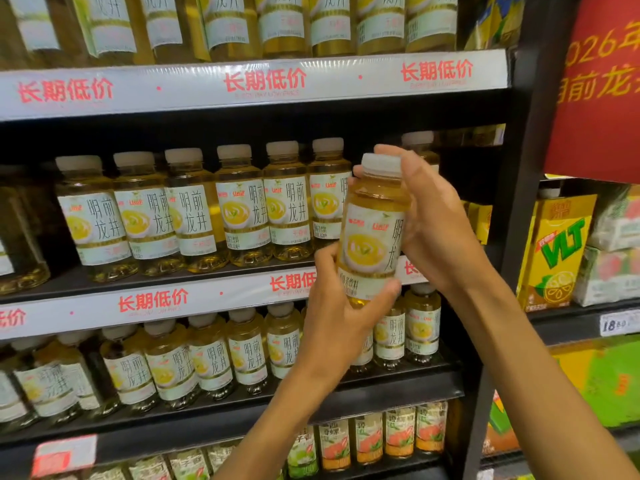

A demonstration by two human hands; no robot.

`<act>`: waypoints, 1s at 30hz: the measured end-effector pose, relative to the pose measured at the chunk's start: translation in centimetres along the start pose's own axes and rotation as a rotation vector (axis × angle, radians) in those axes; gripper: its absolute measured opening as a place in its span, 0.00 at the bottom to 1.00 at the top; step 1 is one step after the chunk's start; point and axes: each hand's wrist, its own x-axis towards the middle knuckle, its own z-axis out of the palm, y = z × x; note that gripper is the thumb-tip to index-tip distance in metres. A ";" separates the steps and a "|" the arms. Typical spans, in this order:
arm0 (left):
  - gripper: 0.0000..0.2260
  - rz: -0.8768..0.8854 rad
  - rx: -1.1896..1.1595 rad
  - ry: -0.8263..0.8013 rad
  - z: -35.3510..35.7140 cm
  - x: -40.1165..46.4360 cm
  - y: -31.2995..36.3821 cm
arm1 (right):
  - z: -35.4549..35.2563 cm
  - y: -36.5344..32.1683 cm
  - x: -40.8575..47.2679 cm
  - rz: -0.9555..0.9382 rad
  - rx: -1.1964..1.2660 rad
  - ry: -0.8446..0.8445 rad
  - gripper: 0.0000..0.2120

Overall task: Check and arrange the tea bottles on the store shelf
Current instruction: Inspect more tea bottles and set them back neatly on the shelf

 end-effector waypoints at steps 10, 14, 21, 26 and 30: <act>0.19 -0.118 -0.266 -0.061 -1.4 -2.5 0.4 | 1.5 0.3 -0.5 0.061 -0.168 0.080 0.10; 0.20 -0.134 -0.308 -0.049 -1.3 -2.6 0.1 | 2.0 0.2 -1.1 0.158 -0.099 -0.011 0.15; 0.29 -0.373 -0.847 -0.349 -3.0 -2.5 0.1 | 2.6 -0.1 -0.8 0.203 0.178 -0.131 0.15; 0.25 -0.327 -0.433 -0.126 -2.7 -2.9 -0.6 | 2.7 -0.4 -0.9 0.032 -0.123 -0.018 0.11; 0.29 -0.304 -0.434 -0.076 -2.1 -2.9 -0.7 | 2.9 -0.1 -0.9 0.054 -0.181 0.013 0.12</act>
